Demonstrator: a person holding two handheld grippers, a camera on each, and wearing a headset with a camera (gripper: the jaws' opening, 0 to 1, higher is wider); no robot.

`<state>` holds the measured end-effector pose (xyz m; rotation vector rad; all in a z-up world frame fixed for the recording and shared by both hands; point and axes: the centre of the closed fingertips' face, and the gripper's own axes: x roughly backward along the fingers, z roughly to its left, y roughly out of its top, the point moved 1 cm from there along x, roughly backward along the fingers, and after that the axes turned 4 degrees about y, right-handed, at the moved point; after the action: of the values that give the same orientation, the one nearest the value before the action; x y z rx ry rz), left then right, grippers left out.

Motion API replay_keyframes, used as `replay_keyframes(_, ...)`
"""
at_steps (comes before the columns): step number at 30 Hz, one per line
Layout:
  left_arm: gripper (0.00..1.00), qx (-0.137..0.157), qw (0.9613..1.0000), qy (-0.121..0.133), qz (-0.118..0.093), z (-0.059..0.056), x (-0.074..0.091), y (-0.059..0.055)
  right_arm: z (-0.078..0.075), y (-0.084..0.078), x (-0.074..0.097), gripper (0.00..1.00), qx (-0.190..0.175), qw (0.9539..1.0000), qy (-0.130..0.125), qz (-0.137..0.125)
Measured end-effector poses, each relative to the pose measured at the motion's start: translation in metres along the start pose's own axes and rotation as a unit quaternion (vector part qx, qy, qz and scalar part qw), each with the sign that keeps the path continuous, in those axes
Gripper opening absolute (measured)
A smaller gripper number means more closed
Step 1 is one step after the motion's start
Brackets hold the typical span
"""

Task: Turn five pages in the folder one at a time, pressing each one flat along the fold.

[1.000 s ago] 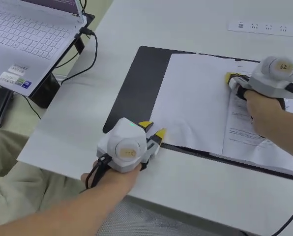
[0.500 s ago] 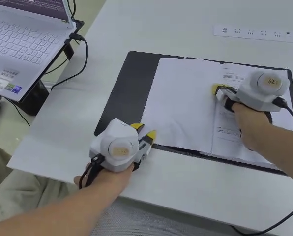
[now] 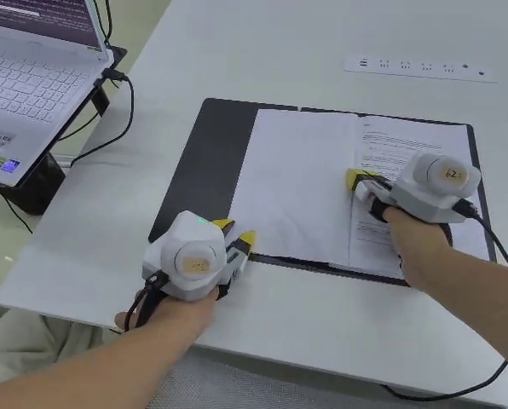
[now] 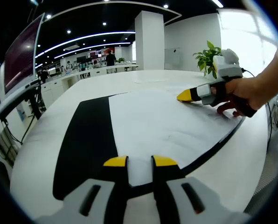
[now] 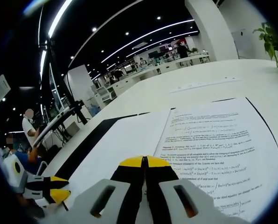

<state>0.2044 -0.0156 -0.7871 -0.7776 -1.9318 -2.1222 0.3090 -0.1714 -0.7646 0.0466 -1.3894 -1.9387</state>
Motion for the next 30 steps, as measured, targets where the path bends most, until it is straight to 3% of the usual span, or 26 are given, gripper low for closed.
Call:
replay_keyframes(12,0.18,0.001,1.0000,0.000,-0.002,0.000,0.002,0.001,0.018,-0.020,0.023,0.00,0.001,0.9999,0.007,0.011)
replay_keyframes(30,0.18,0.004,1.0000,-0.001,-0.004,-0.001,0.004,0.002,0.032,-0.054,0.054,0.00,0.009,0.9988,0.023,0.043)
